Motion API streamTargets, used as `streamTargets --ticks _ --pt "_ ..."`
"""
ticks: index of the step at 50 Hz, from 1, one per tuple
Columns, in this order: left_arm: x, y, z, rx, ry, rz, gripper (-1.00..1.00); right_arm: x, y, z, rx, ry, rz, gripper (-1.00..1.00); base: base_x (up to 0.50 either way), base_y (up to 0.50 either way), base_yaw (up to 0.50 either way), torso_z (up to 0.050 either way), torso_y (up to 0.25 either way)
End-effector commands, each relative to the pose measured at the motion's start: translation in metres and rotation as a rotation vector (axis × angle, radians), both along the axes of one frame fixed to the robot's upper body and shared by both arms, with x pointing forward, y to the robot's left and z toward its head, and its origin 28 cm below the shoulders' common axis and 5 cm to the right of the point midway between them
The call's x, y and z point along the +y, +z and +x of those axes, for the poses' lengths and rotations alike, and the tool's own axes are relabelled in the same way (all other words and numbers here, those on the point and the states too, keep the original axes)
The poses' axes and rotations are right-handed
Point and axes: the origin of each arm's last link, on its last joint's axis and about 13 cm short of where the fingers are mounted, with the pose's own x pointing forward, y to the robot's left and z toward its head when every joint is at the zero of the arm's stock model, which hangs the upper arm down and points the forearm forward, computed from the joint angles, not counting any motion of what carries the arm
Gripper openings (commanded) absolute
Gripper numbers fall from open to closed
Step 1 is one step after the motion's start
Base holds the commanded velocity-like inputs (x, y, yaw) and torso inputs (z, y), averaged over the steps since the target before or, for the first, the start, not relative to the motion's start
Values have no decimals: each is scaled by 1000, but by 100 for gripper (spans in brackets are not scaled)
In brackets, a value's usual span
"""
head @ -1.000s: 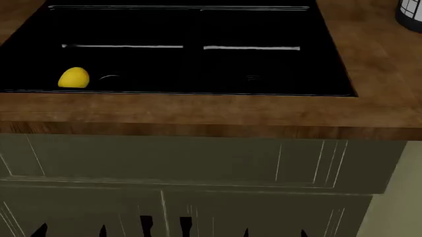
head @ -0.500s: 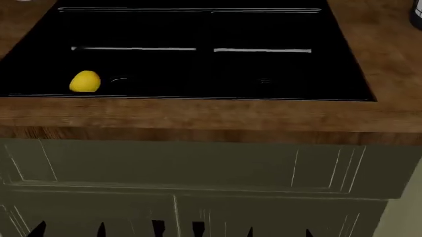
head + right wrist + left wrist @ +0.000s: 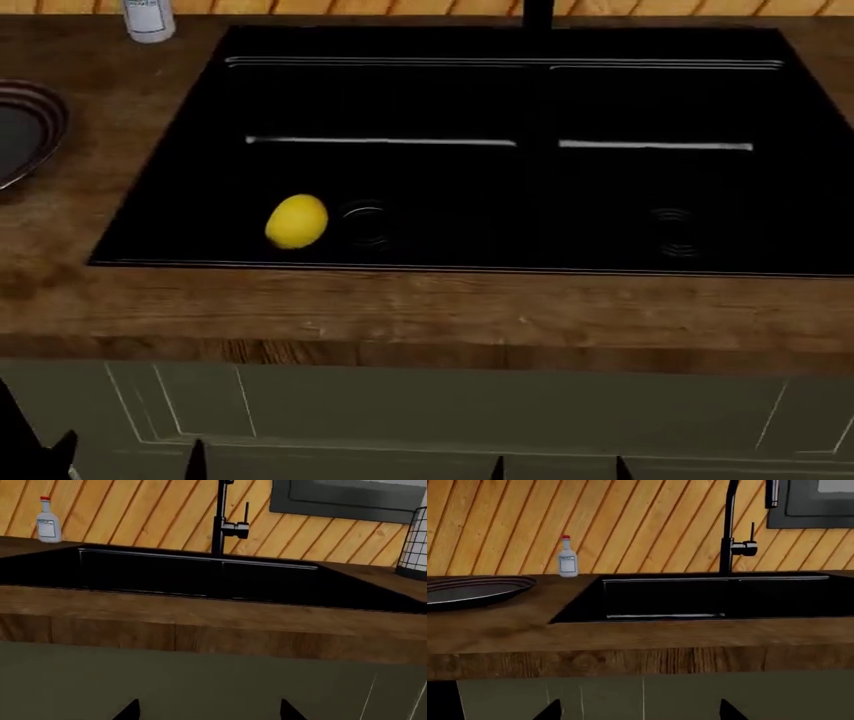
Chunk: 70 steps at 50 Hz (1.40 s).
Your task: Pick the lemon from the sink and place it on the plate located on the counter
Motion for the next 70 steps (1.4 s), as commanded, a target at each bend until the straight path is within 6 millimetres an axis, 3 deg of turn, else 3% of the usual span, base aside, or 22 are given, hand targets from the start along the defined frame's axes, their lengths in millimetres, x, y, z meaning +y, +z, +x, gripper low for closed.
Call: streamTargets --ticks 1,10,30,70 --pt "-1 5 -3 8 12 0 100 3 15 -8 -25 6 -27 100 191 500 0 42 186" --pt "1 12 -2 49 95 12 100 3 21 -12 -21 -15 -42 100 4 17 0 16 26" --pt "0 16 -7 33 72 33 100 4 28 -16 -39 1 -54 100 0 10 0 50 30" --pt "0 18 -8 13 90 40 100 4 36 -18 -57 1 -61 100 21 500 0 5 3"
